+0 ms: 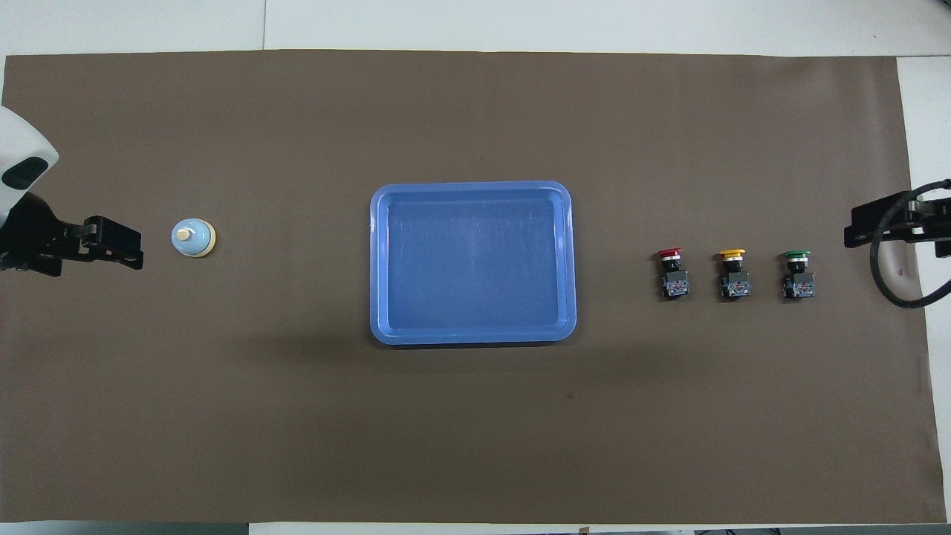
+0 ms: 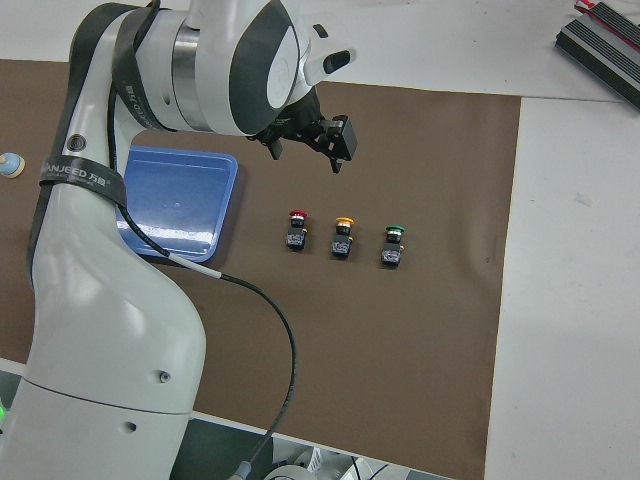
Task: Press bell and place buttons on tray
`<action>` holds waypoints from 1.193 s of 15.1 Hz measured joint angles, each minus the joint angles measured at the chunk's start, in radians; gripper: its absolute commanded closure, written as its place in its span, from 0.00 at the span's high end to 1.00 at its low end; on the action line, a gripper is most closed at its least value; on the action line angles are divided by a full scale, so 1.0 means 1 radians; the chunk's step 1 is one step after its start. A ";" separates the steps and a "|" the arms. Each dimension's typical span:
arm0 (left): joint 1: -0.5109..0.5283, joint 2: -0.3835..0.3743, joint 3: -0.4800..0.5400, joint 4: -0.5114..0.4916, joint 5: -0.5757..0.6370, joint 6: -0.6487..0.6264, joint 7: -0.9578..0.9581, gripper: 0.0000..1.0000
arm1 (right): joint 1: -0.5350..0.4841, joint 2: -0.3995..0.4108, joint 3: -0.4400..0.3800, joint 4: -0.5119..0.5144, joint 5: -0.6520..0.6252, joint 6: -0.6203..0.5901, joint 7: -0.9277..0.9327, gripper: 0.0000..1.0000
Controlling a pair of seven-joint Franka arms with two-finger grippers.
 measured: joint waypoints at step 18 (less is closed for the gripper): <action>0.000 0.000 0.000 0.000 0.000 0.000 0.000 1.00 | -0.077 -0.001 -0.001 -0.014 0.000 0.049 -0.052 1.00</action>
